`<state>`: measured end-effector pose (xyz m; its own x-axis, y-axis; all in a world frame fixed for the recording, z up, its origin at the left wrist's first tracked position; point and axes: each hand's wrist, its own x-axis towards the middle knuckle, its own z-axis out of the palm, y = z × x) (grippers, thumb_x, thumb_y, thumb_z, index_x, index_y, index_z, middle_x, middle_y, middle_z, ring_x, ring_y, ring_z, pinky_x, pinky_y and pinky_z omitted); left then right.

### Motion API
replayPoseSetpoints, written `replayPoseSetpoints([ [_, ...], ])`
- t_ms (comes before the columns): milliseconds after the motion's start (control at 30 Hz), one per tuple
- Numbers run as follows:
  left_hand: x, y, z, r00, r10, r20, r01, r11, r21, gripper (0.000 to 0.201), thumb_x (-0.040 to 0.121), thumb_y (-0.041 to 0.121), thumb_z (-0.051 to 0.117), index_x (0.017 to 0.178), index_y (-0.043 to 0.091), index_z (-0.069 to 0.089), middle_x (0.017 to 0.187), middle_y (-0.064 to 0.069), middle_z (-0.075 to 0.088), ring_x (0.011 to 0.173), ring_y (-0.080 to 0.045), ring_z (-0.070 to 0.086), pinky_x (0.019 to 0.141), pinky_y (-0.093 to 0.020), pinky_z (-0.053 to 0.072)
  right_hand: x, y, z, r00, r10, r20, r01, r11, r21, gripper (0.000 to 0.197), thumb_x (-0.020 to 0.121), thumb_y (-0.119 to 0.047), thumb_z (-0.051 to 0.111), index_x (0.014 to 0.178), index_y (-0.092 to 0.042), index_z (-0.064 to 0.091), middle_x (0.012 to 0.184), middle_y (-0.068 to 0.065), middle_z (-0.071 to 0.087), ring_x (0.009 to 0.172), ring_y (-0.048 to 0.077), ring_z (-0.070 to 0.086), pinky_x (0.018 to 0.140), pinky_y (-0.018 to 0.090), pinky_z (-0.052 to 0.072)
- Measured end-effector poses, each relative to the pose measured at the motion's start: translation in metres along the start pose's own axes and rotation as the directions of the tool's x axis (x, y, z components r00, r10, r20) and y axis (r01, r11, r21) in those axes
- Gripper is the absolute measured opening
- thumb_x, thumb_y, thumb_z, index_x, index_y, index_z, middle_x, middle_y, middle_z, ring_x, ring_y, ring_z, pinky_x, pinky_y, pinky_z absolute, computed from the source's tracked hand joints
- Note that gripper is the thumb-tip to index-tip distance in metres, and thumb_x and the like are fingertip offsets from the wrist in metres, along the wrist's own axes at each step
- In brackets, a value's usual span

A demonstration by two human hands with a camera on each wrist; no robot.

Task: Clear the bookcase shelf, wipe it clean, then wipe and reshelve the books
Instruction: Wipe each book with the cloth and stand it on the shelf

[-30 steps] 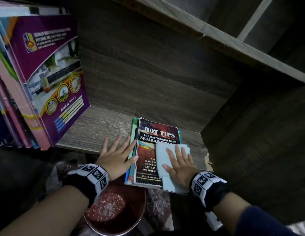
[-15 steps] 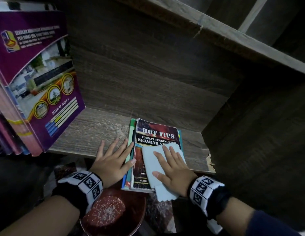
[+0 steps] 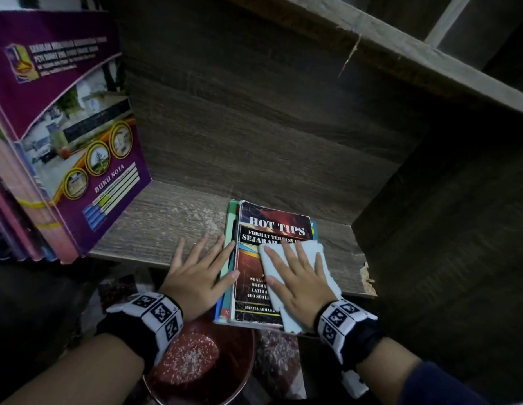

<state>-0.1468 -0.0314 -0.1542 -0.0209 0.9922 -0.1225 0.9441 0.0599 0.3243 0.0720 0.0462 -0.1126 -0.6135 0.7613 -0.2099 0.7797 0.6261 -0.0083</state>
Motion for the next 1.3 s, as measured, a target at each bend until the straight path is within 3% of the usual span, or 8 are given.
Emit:
replayPoseSetpoints([
  [200,0.001,0.000,0.001,1.000,0.010,-0.015,-0.010,1.000,0.002,0.077,0.074,0.073,-0.023,0.143,0.040,-0.031,0.152,0.016,-0.032,0.140,-0.013,-0.034,0.112,-0.053,-0.022,0.013,0.005,-0.003,0.995,0.101,0.014,-0.101,0.995,0.021,0.058,0.089,-0.067,-0.005,0.141,-0.051,-0.026,0.153,-0.011,-0.032,0.139,0.018,-0.035,0.114,0.056,-0.016],
  [467,0.001,0.000,0.003,0.999,0.005,-0.051,-0.006,1.000,-0.018,0.089,0.059,0.078,-0.036,0.141,0.044,-0.031,0.153,0.019,-0.027,0.142,-0.010,-0.030,0.112,-0.051,-0.024,-0.023,0.004,-0.003,0.978,-0.193,0.081,0.201,0.975,-0.098,0.060,0.089,-0.067,-0.002,0.140,-0.051,-0.028,0.152,-0.014,-0.035,0.139,0.015,-0.037,0.112,0.046,-0.023],
  [633,0.002,0.001,0.003,0.997,-0.003,-0.071,0.001,1.000,-0.024,0.085,0.062,0.078,-0.034,0.140,0.046,-0.031,0.153,0.020,-0.028,0.141,-0.008,-0.030,0.113,-0.050,-0.024,-0.006,0.065,-0.004,0.996,0.019,0.082,-0.015,0.998,-0.055,0.053,0.096,-0.060,0.004,0.137,-0.056,-0.028,0.152,-0.013,-0.034,0.141,0.017,-0.032,0.115,0.047,-0.018],
  [900,0.000,-0.001,0.005,0.992,0.007,-0.123,-0.010,1.000,-0.024,0.087,0.074,0.077,-0.027,0.150,0.040,-0.008,0.159,0.014,-0.009,0.146,-0.013,-0.016,0.114,-0.048,-0.020,0.047,0.125,-0.007,0.906,0.376,0.197,-0.376,0.926,-0.040,0.055,0.101,-0.050,0.009,0.149,-0.040,-0.017,0.160,-0.004,-0.014,0.148,0.022,-0.010,0.117,0.053,-0.005],
  [1000,0.000,-0.001,0.005,0.994,0.005,-0.111,-0.006,1.000,-0.010,0.087,0.077,0.076,-0.024,0.152,0.037,-0.003,0.159,0.012,-0.004,0.147,-0.015,-0.010,0.116,-0.052,-0.012,0.053,0.122,-0.011,0.878,0.466,0.106,-0.467,0.884,-0.016,0.060,0.101,-0.043,0.025,0.153,-0.032,-0.003,0.162,0.004,-0.003,0.149,0.027,0.000,0.117,0.054,0.003],
  [1133,0.001,0.003,0.002,0.993,-0.017,-0.119,0.015,1.000,-0.017,0.096,0.062,0.077,-0.035,0.148,0.041,-0.014,0.156,0.017,-0.015,0.145,-0.011,-0.019,0.115,-0.050,-0.018,0.044,0.086,-0.024,0.868,0.413,-0.276,-0.354,0.904,0.240,0.043,0.094,-0.021,0.048,0.136,-0.016,0.048,0.132,0.013,0.052,0.123,0.030,0.049,0.102,0.035,0.040],
  [1200,0.001,0.005,-0.001,0.996,-0.032,-0.081,0.030,0.999,-0.027,0.100,0.056,0.079,-0.037,0.147,0.043,-0.019,0.153,0.019,-0.021,0.144,-0.009,-0.024,0.114,-0.049,-0.021,0.040,0.071,-0.023,0.917,0.348,-0.196,-0.282,0.911,0.300,0.034,0.092,-0.017,0.048,0.124,-0.013,0.059,0.116,0.015,0.060,0.112,0.032,0.056,0.091,0.031,0.044],
  [1300,0.001,0.009,-0.009,0.999,-0.042,-0.026,0.040,0.997,-0.068,0.094,0.065,0.083,-0.018,0.150,0.042,-0.014,0.154,0.018,-0.022,0.143,-0.009,-0.026,0.112,-0.050,-0.024,0.031,0.057,-0.020,0.943,0.331,-0.036,-0.305,0.902,0.307,0.045,0.095,-0.018,0.045,0.139,-0.018,0.046,0.125,0.015,0.058,0.120,0.032,0.049,0.098,0.032,0.041],
])
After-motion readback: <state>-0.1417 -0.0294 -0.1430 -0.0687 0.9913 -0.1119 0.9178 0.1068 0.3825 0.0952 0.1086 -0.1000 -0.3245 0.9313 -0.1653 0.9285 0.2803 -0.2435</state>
